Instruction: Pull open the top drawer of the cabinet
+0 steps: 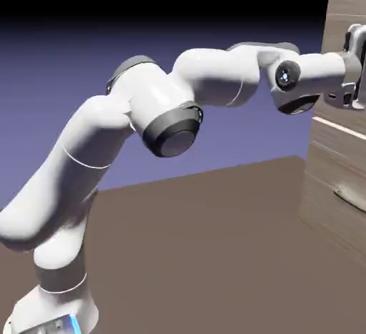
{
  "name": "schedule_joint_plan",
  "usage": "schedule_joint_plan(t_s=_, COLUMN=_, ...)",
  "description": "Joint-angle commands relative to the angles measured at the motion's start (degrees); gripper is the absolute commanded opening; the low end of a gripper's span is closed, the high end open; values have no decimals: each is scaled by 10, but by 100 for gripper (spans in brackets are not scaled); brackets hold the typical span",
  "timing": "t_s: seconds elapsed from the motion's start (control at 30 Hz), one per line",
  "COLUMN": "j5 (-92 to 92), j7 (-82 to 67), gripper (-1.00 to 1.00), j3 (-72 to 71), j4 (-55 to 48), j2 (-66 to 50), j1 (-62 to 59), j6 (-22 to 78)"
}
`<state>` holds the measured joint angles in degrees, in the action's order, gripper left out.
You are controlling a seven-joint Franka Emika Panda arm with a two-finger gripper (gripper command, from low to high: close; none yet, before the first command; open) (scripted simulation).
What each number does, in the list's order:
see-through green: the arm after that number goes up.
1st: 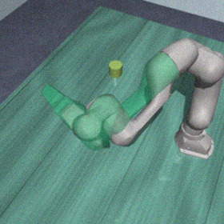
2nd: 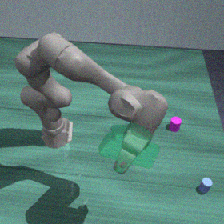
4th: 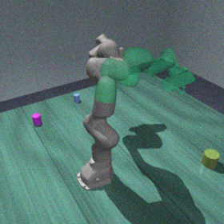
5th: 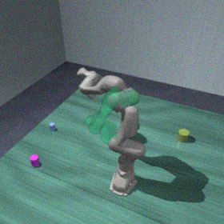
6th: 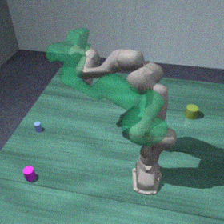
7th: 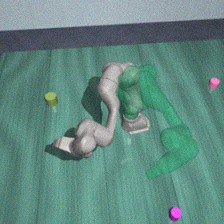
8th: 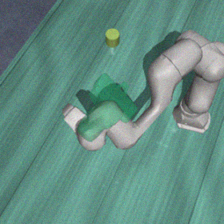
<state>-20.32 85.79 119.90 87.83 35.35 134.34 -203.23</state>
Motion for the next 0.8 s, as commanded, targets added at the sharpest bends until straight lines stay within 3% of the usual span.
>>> schedule_joint_plan(t_s=0.0, j5=5, j7=6, gripper=-100, j3=-17, j4=21, j2=-6, j1=-20, j6=-7)
schedule_joint_plan(t_s=0.77, j5=69, j7=106, gripper=-100, j3=-419, j4=364, j2=-77, j1=-498, j6=-92)
